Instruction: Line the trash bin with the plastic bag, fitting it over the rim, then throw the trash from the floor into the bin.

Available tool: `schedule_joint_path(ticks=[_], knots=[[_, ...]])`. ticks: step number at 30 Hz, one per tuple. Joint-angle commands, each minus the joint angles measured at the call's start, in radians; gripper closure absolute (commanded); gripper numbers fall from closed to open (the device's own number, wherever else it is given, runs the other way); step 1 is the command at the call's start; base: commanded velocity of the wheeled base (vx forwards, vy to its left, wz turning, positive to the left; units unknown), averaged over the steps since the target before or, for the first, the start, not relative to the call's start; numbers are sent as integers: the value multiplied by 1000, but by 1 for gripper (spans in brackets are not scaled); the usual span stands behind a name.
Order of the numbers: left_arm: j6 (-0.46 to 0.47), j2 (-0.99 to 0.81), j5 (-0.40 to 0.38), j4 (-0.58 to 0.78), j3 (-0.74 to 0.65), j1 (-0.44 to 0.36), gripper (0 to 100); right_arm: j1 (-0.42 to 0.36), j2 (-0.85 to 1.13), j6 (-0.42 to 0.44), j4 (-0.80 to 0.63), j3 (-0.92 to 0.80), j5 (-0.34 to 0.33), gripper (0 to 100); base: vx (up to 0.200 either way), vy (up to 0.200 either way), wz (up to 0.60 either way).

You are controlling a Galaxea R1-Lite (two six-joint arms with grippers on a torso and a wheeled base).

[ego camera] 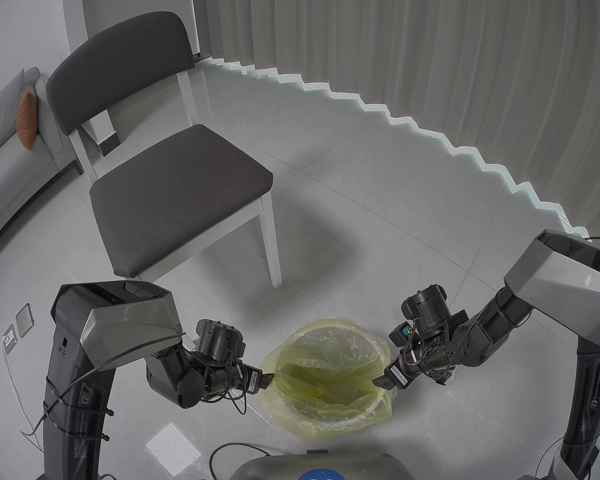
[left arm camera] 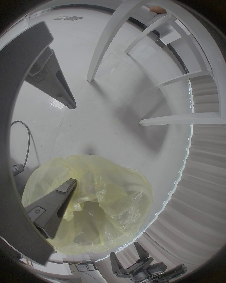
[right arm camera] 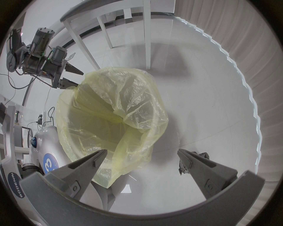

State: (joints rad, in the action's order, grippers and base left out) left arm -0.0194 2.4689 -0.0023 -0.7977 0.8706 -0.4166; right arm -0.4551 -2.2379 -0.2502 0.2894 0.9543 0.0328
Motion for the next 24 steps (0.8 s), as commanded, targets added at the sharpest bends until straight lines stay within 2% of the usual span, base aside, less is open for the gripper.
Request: schedule_joint_path(ticks=[1, 14, 24], knots=[[-1, -4, 1, 0, -4, -1, 0, -17, -51, 0, 1, 24, 4, 0, 0, 0, 0], [-1, 2, 1, 0, 4, 1, 0, 70, -101, -24, -10, 31, 7, 0, 0, 0, 0], [1, 4, 1, 0, 5, 1, 0, 84, -98, -26, -7, 9, 6, 0, 0, 0, 0]])
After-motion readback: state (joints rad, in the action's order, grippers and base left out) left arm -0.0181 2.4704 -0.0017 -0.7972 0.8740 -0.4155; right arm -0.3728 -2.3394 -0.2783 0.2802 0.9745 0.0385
